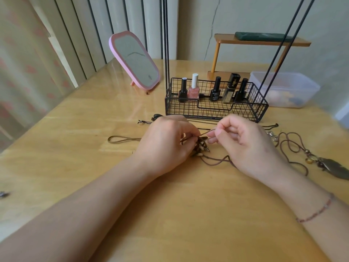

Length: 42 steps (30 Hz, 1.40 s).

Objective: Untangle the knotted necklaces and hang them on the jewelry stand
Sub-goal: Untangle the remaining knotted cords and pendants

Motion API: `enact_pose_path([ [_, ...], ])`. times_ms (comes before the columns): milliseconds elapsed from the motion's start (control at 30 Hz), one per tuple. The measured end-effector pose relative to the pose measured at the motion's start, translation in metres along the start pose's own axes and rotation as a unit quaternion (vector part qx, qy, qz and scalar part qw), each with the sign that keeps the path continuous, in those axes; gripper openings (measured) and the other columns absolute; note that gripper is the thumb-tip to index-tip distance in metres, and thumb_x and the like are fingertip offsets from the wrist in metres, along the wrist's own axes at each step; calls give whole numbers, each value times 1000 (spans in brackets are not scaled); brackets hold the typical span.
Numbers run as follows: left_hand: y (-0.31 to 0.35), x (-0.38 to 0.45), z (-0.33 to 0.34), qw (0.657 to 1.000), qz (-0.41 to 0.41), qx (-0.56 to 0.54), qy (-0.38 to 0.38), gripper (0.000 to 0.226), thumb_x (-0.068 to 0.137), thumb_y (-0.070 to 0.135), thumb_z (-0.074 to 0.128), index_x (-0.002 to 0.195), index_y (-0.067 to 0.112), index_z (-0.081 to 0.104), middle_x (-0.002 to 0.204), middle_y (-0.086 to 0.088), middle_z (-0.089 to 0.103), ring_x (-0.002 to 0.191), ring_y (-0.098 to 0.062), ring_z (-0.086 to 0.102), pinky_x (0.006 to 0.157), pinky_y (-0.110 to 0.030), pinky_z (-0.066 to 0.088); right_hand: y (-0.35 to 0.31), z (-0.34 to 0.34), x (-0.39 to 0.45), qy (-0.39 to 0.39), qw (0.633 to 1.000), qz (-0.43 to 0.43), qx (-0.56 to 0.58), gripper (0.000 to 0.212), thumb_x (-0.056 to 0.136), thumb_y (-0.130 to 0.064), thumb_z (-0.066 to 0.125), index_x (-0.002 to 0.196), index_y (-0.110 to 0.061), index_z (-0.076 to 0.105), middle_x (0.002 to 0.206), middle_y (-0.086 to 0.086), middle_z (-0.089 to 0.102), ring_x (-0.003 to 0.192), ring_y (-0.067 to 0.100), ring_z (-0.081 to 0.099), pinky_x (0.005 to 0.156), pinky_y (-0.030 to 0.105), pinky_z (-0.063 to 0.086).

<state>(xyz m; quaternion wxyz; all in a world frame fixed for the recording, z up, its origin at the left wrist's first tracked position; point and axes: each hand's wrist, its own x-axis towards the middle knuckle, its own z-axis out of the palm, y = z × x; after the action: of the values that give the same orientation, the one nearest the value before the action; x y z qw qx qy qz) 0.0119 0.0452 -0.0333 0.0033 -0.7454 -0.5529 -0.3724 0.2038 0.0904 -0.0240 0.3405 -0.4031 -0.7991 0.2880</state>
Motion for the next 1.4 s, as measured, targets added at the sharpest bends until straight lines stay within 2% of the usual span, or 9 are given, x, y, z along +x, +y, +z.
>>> enact_pose_path([
  [100,-1,0,-2,999,-21,-14,20,11,84,21,64,86,22,74,79,11,62,73,-8,58,67,-30,52,6,1,2,18,999,14,-42,11,92,-28,59,81,-26,63,89,-8,74,79,16,71,76,41,58],
  [300,-2,2,-2,960,-119,-253,10,11,95,14,64,88,22,64,83,11,65,75,-7,61,68,-23,51,10,1,4,7,995,24,-97,13,92,-26,66,79,-26,68,79,-6,70,59,4,54,55,14,40],
  [567,-11,8,-18,799,-160,-577,59,14,102,6,41,96,12,52,83,-3,67,68,-17,62,68,-29,54,14,-2,6,-11,987,64,-146,17,91,-30,63,74,-27,65,73,-8,68,70,14,62,68,31,52],
  [800,-35,14,-42,691,-220,-648,232,21,104,7,38,89,17,50,74,0,57,62,-14,54,60,-26,47,10,-6,8,3,987,75,-142,19,91,-25,56,75,-22,66,69,-6,67,57,4,54,56,24,44],
  [867,-38,13,-44,724,-217,-611,235,22,104,6,39,89,17,51,73,1,56,61,-15,53,59,-26,46,4,-7,6,6,994,51,-94,20,93,-20,55,76,-21,65,72,-4,68,52,4,52,50,19,40],
  [1000,-32,12,-36,857,-287,-396,160,27,96,-1,47,82,19,58,68,2,55,54,-14,48,49,-24,39,-3,-6,1,-9,999,42,-28,19,98,-24,50,81,-24,60,88,-15,73,78,31,68,73,50,56],
  [1100,-28,8,-25,953,-286,-93,40,20,93,14,48,86,24,65,86,5,62,71,-13,55,61,-27,44,0,-4,3,-39,997,61,-4,19,101,-24,46,86,-22,57,94,-16,74,85,3,69,81,40,57],
  [1233,-13,-1,-11,985,-152,49,-63,41,91,52,37,107,30,67,123,9,56,118,-18,42,96,-38,38,1,-2,4,-37,997,58,34,17,100,-22,46,87,-18,56,93,-11,76,85,2,71,84,40,57],
  [1400,4,-2,-1,980,-83,92,-154,56,87,73,27,101,36,67,99,19,62,110,-13,45,98,-46,32,-2,-3,1,-63,998,14,23,16,99,-20,50,85,-22,56,89,-11,76,84,7,70,83,38,56],
])
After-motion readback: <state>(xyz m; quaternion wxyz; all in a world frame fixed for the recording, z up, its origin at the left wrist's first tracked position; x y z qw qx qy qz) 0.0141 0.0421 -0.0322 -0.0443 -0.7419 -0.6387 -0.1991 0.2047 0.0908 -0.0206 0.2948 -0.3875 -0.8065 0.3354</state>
